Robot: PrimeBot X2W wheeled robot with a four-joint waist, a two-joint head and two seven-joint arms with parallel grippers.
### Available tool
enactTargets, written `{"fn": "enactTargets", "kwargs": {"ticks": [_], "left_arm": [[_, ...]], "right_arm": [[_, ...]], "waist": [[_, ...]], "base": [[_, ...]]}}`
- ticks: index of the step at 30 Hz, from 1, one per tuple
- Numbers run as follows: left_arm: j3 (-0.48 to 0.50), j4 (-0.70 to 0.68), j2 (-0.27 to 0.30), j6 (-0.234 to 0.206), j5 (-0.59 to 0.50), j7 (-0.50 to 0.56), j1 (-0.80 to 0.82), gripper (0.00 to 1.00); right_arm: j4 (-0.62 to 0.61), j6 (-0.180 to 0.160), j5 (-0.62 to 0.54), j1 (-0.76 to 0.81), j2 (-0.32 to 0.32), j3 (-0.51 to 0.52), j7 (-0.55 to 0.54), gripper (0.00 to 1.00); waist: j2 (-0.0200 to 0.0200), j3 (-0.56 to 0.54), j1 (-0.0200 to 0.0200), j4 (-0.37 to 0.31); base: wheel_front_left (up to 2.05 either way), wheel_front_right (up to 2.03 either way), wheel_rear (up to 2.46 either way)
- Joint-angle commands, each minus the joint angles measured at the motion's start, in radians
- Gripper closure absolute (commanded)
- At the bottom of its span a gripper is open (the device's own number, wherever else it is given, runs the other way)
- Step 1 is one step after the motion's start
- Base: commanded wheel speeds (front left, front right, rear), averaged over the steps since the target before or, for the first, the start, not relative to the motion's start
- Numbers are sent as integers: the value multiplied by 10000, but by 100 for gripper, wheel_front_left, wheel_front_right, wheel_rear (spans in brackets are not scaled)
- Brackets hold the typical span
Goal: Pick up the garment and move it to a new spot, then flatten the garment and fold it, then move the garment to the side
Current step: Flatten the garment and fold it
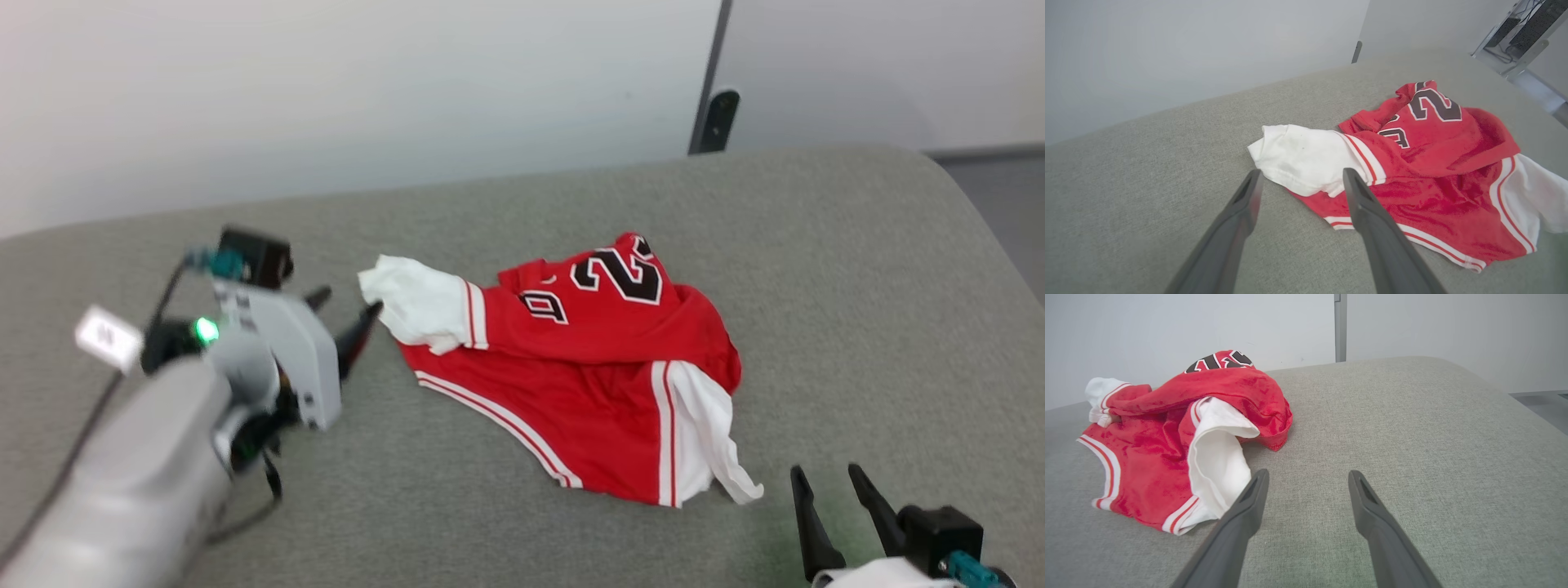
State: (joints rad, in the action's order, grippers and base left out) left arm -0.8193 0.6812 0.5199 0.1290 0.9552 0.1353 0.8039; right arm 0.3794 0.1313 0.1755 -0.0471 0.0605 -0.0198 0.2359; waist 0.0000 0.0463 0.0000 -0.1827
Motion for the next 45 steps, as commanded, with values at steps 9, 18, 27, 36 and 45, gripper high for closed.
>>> {"fn": "enactTargets", "kwargs": {"ticks": [9, 18, 27, 36, 45], "left_arm": [[541, -874, -157, -369, 263, -2456, -1961, 0], [1021, -1558, -474, -548, -267, -3978, -3570, 0], [3231, -2822, -1251, -547, -1926, -3995, -5479, 0], [5726, -4038, -2177, -379, -4216, -3997, -6950, 0], [7457, -4592, -3037, -59, -5276, -3996, -7766, 0]], "right_arm": [[-301, -11, 1, 657, 113, -66, -96, 0], [-492, -11, 58, 1080, 184, -149, -112, 0], [-805, -11, 148, 1435, 269, -391, 105, 0], [-1313, -11, 145, 1421, 360, -742, 263, 0], [-1351, -11, 135, 1470, 437, -787, 288, 0]], "waist": [[0, -871, 0, 777], [0, -1334, 0, 1168], [0, -1613, 0, 1882], [0, -1689, 0, 2677], [0, -1545, 0, 2758]], "base": [[0, 0, 0], [0, 0, 0], [0, 0, 0], [0, 0, 0], [0, 0, 0]]}}
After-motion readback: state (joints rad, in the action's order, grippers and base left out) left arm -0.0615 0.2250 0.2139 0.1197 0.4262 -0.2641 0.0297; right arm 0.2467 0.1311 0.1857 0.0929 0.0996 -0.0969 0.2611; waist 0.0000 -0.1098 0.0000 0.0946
